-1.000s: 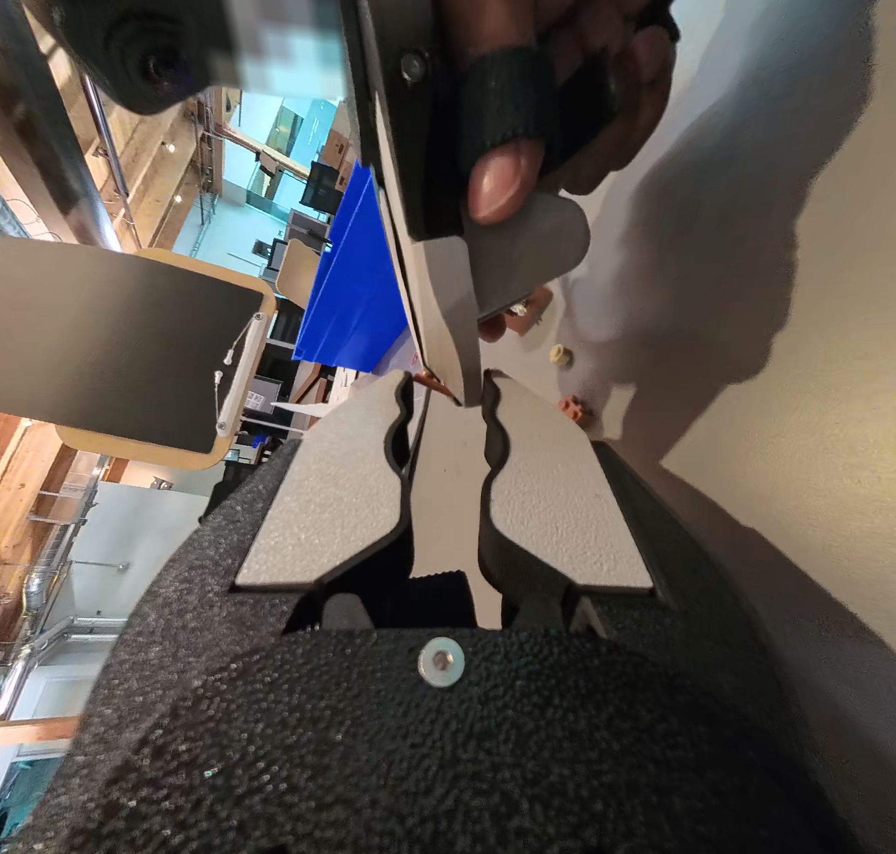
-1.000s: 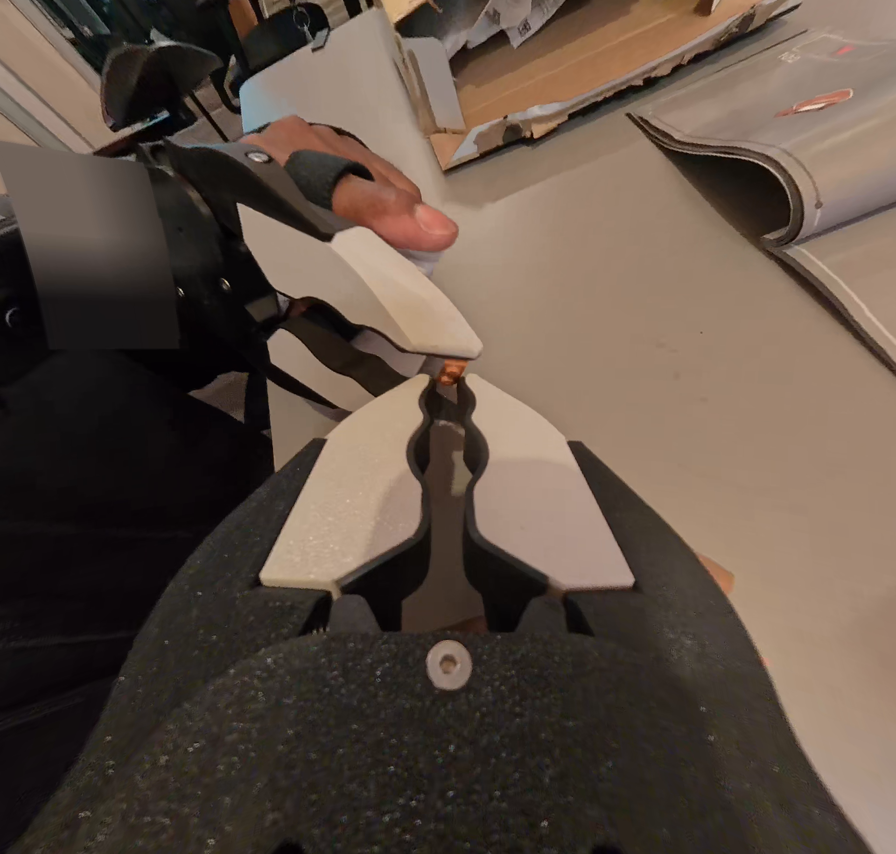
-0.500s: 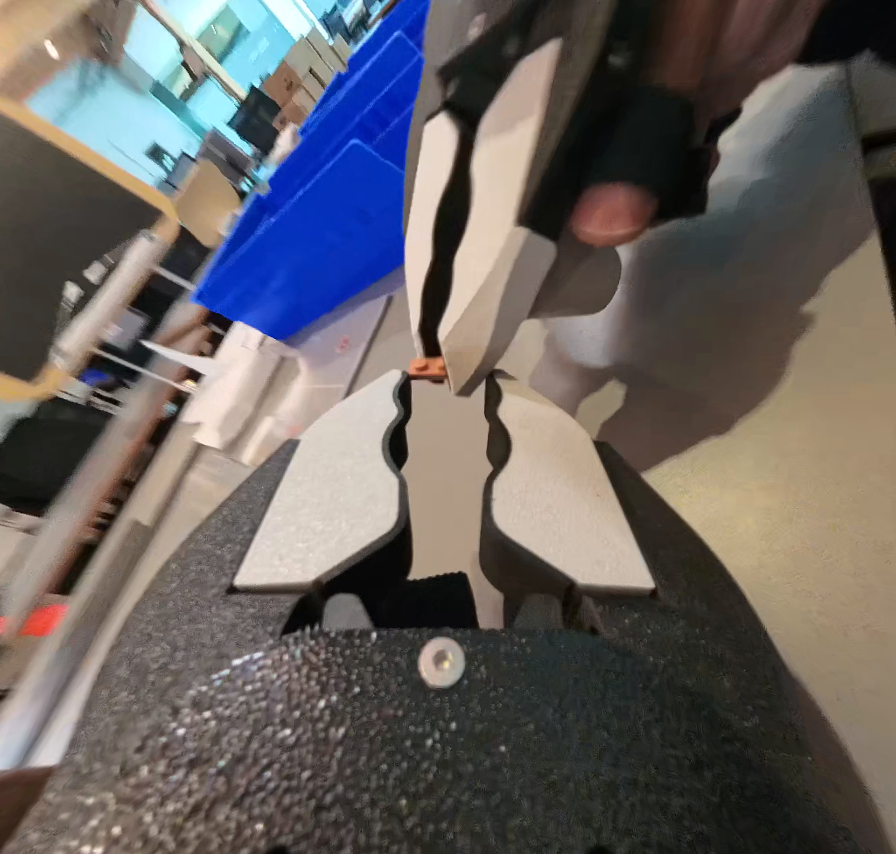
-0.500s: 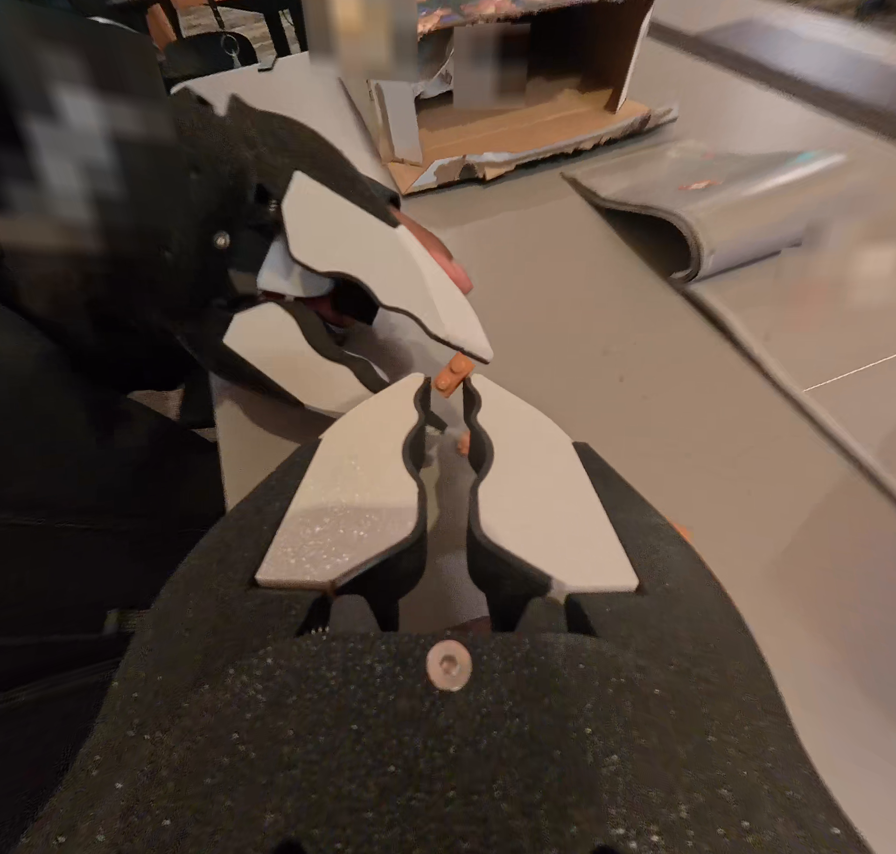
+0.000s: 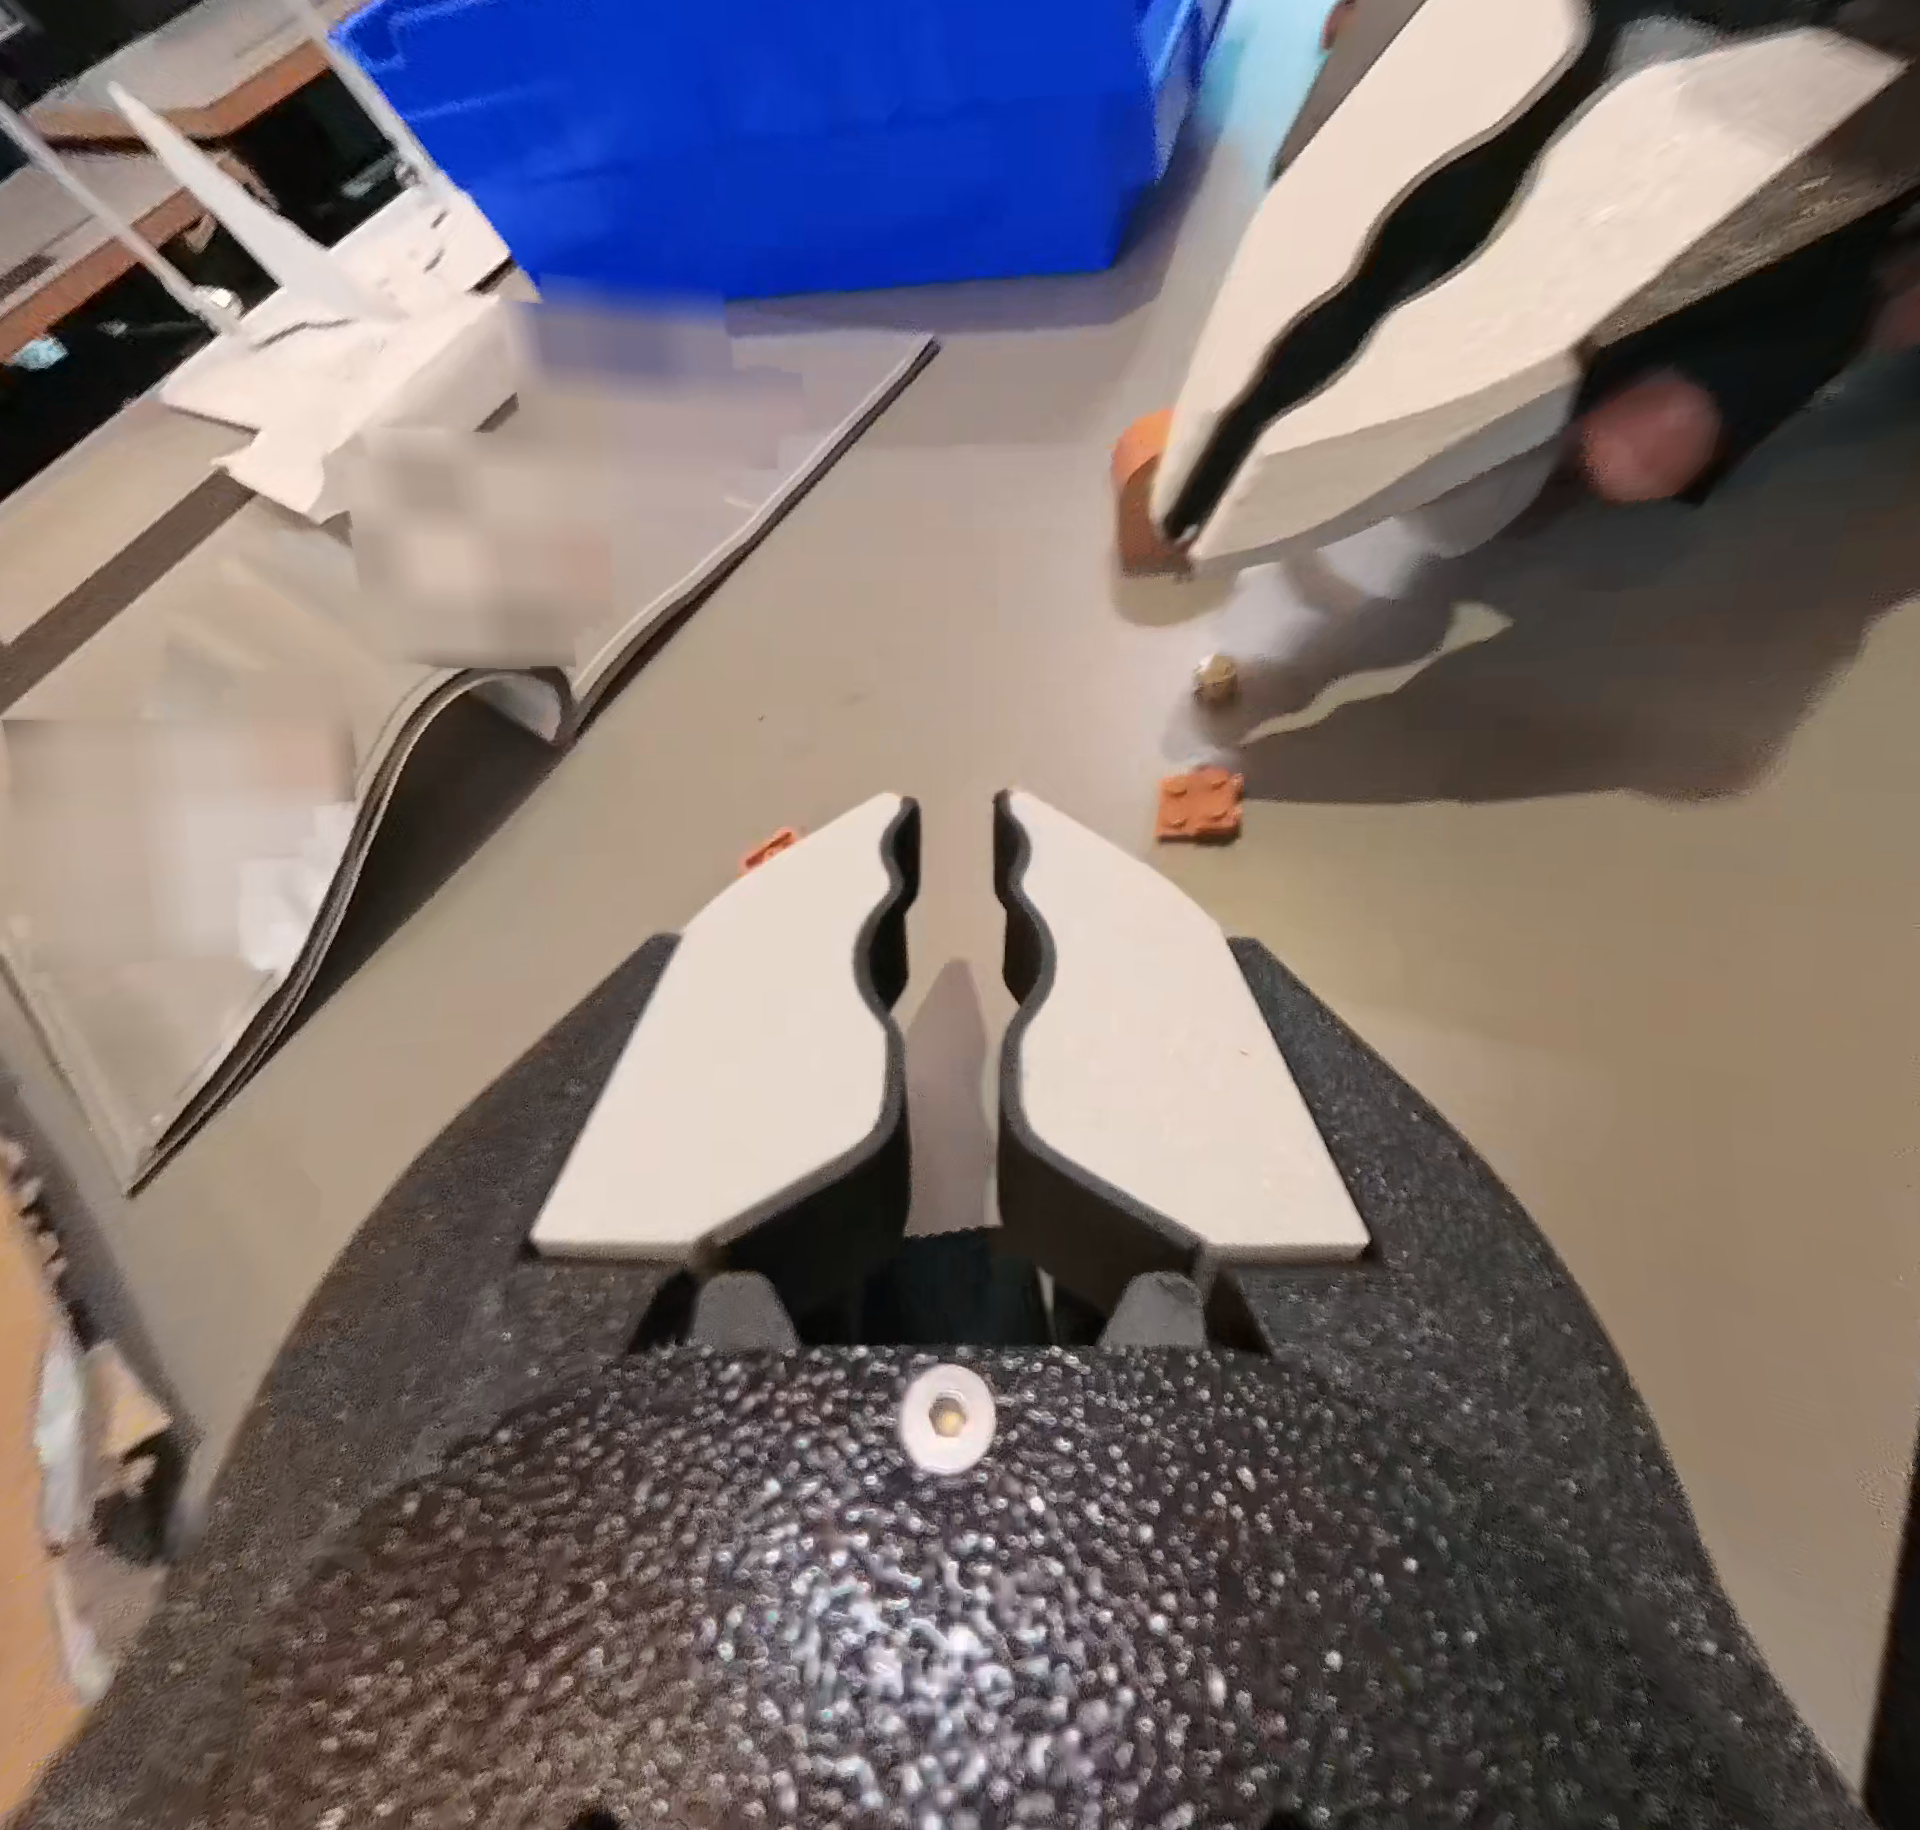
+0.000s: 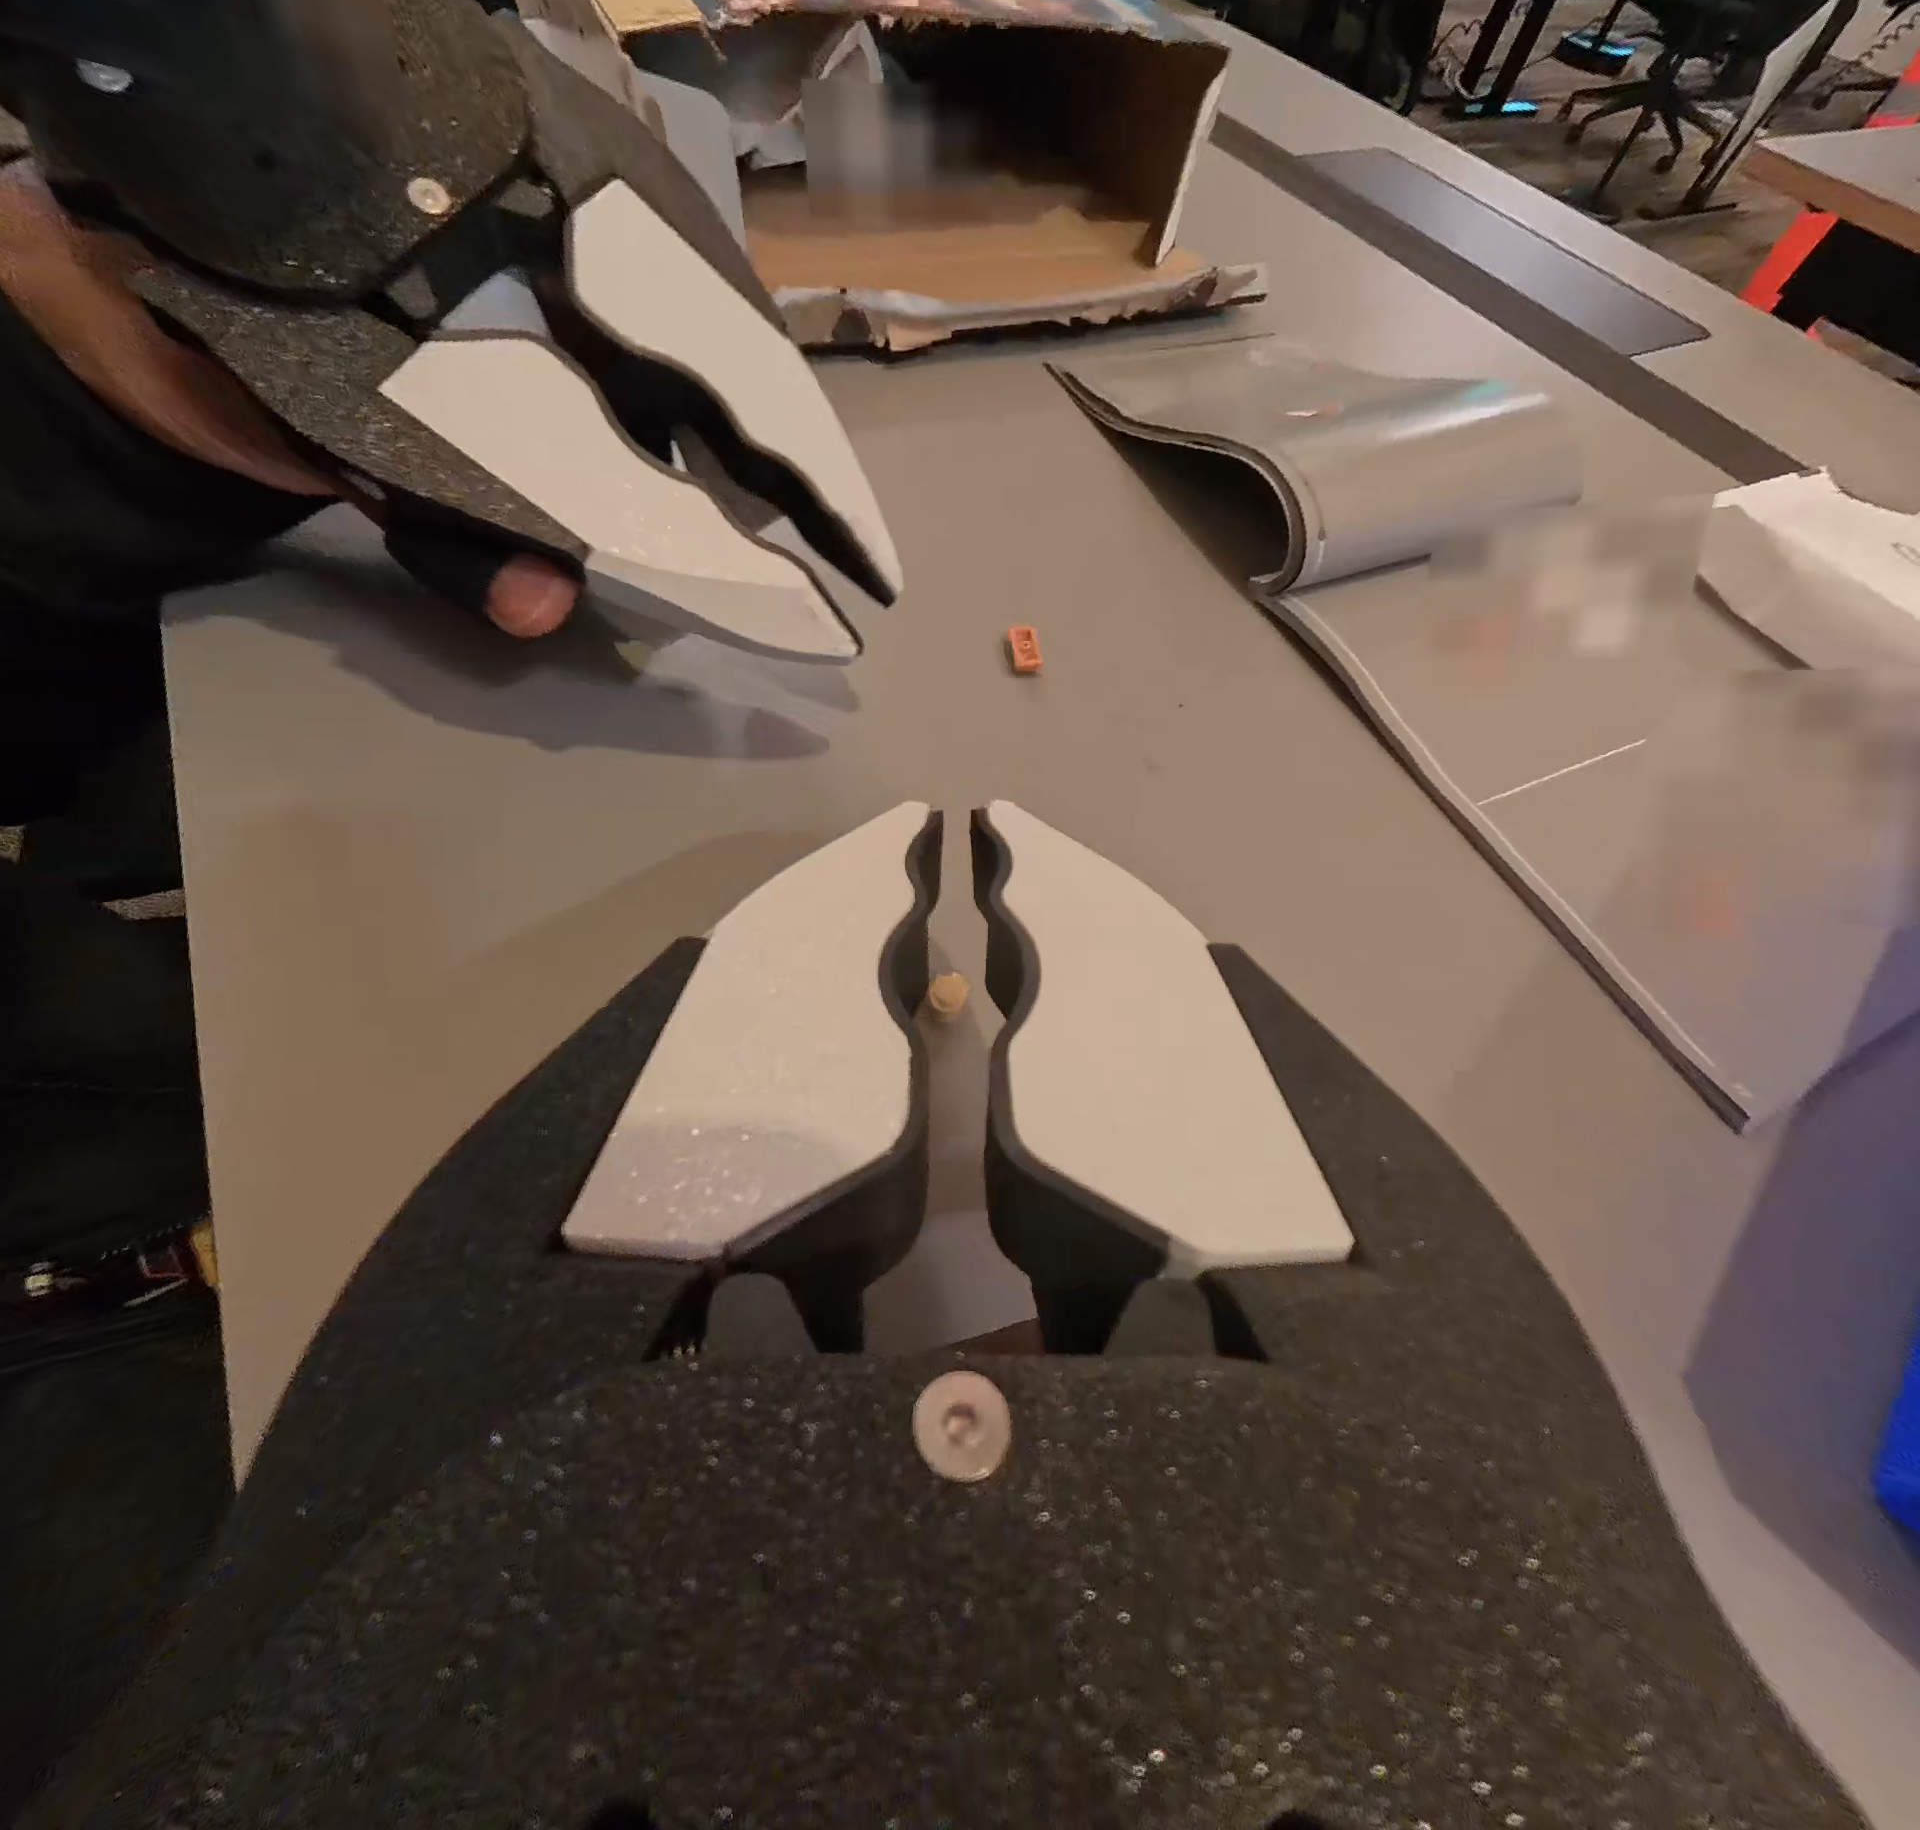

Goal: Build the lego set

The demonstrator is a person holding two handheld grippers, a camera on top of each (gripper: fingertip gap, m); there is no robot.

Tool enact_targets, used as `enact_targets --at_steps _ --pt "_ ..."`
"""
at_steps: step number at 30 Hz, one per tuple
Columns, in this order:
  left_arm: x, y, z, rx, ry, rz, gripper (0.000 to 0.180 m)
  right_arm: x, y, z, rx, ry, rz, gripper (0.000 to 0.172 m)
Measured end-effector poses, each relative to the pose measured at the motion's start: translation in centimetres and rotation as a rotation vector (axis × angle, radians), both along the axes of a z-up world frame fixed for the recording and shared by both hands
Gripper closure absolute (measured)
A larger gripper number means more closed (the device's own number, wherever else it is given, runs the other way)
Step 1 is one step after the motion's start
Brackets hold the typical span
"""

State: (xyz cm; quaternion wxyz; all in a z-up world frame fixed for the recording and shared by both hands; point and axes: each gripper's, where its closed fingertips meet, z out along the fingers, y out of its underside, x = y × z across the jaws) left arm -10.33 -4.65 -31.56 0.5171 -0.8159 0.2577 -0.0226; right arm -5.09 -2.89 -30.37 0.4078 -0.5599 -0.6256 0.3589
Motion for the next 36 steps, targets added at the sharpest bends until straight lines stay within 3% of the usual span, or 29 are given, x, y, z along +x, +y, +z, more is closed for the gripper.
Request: enact_targets --at_steps 7,15,22,25,31,33,36 --pt "-4.5 0.9 -1.3 -0.128 0.185 0.052 0.157 -0.2 -0.5 -0.4 0.084 -0.061 0.029 0.168" --pt "-5.0 4.6 -2.2 -0.281 0.210 -0.036 0.154 0.1 -1.0 -0.5 0.093 -0.080 0.074 0.169" --pt "-5.1 4.7 -3.8 -0.386 0.175 -0.088 0.148 1.1 -0.7 -1.0 0.107 -0.097 0.092 0.170" --pt "-5.0 5.0 -4.0 -0.400 0.096 -0.087 0.172 0.9 -0.7 -0.8 0.108 -0.090 0.089 0.170" --pt "-3.8 4.7 -3.2 -0.403 -0.168 -0.041 0.173 0.6 -0.2 -0.5 0.117 -0.052 0.032 0.170" --pt "-1.5 4.5 -0.7 -0.331 -0.381 -0.055 0.173 0.3 0.0 0.2 0.150 -0.001 0.004 0.170" --pt "1.9 3.9 4.3 -0.205 -0.838 -0.086 0.173 0.2 0.2 1.5 0.266 0.082 -0.022 0.168"
